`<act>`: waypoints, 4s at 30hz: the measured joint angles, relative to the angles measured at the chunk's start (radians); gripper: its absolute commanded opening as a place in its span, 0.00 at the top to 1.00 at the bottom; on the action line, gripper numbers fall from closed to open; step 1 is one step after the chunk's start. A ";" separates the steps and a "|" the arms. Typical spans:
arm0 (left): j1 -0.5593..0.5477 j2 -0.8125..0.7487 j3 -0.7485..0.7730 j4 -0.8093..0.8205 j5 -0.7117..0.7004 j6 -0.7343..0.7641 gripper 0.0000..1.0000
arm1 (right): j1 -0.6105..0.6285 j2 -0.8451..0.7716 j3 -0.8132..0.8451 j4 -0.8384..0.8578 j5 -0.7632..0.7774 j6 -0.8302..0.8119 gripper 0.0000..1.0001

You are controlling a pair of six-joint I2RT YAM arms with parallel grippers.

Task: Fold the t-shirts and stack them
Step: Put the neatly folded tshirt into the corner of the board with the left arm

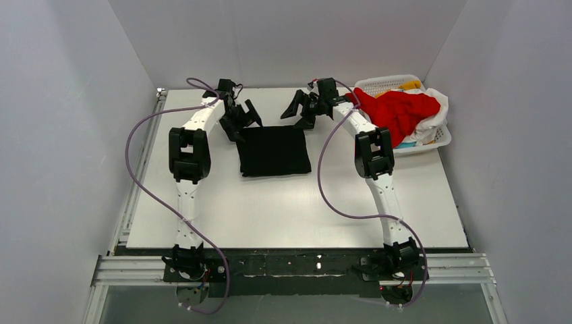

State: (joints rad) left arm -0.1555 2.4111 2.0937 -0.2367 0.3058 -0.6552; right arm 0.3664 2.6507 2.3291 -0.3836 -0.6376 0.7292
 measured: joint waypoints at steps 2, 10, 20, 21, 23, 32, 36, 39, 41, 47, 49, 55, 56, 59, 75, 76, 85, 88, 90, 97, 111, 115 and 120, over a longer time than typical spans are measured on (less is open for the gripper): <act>0.000 -0.018 -0.034 0.019 -0.001 0.000 0.02 | -0.002 0.000 -0.005 0.006 -0.002 0.013 0.11; -0.001 -0.078 -0.084 -0.040 -0.042 0.039 0.02 | 0.011 -0.062 -0.019 -0.064 0.057 -0.040 0.09; -0.018 -0.401 -0.303 -0.015 0.014 0.053 0.02 | 0.044 -0.494 -0.314 0.008 0.077 -0.082 0.08; -0.025 -0.451 -0.368 0.016 0.033 0.040 0.02 | 0.059 -0.554 -0.392 0.044 0.076 -0.081 0.08; -0.041 -0.510 -0.481 0.079 0.069 0.010 0.02 | 0.091 -0.647 -0.540 0.117 0.073 -0.077 0.08; -0.077 -0.432 -0.730 0.245 0.156 -0.087 0.02 | 0.127 -0.601 -0.892 0.251 0.065 -0.017 0.08; -0.075 -0.454 -0.771 0.274 0.158 -0.087 0.02 | 0.105 -0.565 -0.967 0.304 0.045 0.014 0.08; -0.076 -0.489 -0.819 0.295 0.146 -0.079 0.02 | 0.089 -0.578 -1.001 0.344 0.045 0.024 0.08; -0.076 -0.505 -0.831 0.286 0.129 -0.064 0.02 | 0.085 -0.591 -1.017 0.357 0.048 0.024 0.08; -0.081 -0.566 -0.831 0.191 0.040 0.002 0.02 | 0.059 -0.687 -1.024 0.271 0.117 -0.036 0.07; -0.080 -0.616 -0.848 0.187 0.007 0.016 0.02 | 0.051 -0.771 -1.039 0.245 0.158 -0.061 0.07; -0.055 -0.693 -0.840 0.158 -0.070 0.056 0.02 | 0.043 -1.132 -1.146 0.220 0.333 -0.119 0.07; -0.048 -0.670 -0.820 0.151 -0.078 0.063 0.02 | 0.044 -1.196 -1.170 0.220 0.369 -0.128 0.07; -0.029 -0.586 -0.776 0.151 -0.085 0.076 0.10 | 0.046 -1.352 -1.244 0.221 0.456 -0.145 0.06; -0.012 -0.261 -0.488 0.056 -0.010 0.125 1.00 | 0.043 -1.615 -1.456 0.172 0.735 -0.183 0.05; -0.013 -0.240 -0.443 0.027 -0.028 0.145 1.00 | 0.041 -1.615 -1.460 0.169 0.741 -0.185 0.05; -0.017 -0.108 -0.077 -0.170 -0.330 0.484 1.00 | 0.033 -1.614 -1.470 0.130 0.786 -0.233 0.06; 0.005 -0.090 -0.009 -0.203 -0.413 0.590 1.00 | 0.032 -1.621 -1.470 0.092 0.809 -0.249 0.06; 0.034 -0.068 0.039 -0.219 -0.454 0.647 1.00 | 0.032 -1.627 -1.470 0.069 0.827 -0.257 0.06; 0.191 0.032 0.221 -0.244 -0.537 0.717 1.00 | 0.028 -1.644 -1.469 0.021 0.887 -0.260 0.07; 0.375 0.222 0.456 -0.182 -0.612 0.568 1.00 | 0.026 -1.643 -1.388 -0.063 0.916 -0.226 0.07; 0.391 0.232 0.459 -0.160 -0.612 0.543 1.00 | 0.026 -1.634 -1.365 -0.070 0.912 -0.212 0.08; 0.409 0.234 0.460 -0.143 -0.616 0.519 1.00 | 0.026 -1.599 -1.347 -0.072 0.890 -0.196 0.08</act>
State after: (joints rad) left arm 0.2539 2.6450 2.5538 -0.3794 -0.3103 -0.1360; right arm 0.3927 1.0515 0.9821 -0.4553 0.2523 0.5335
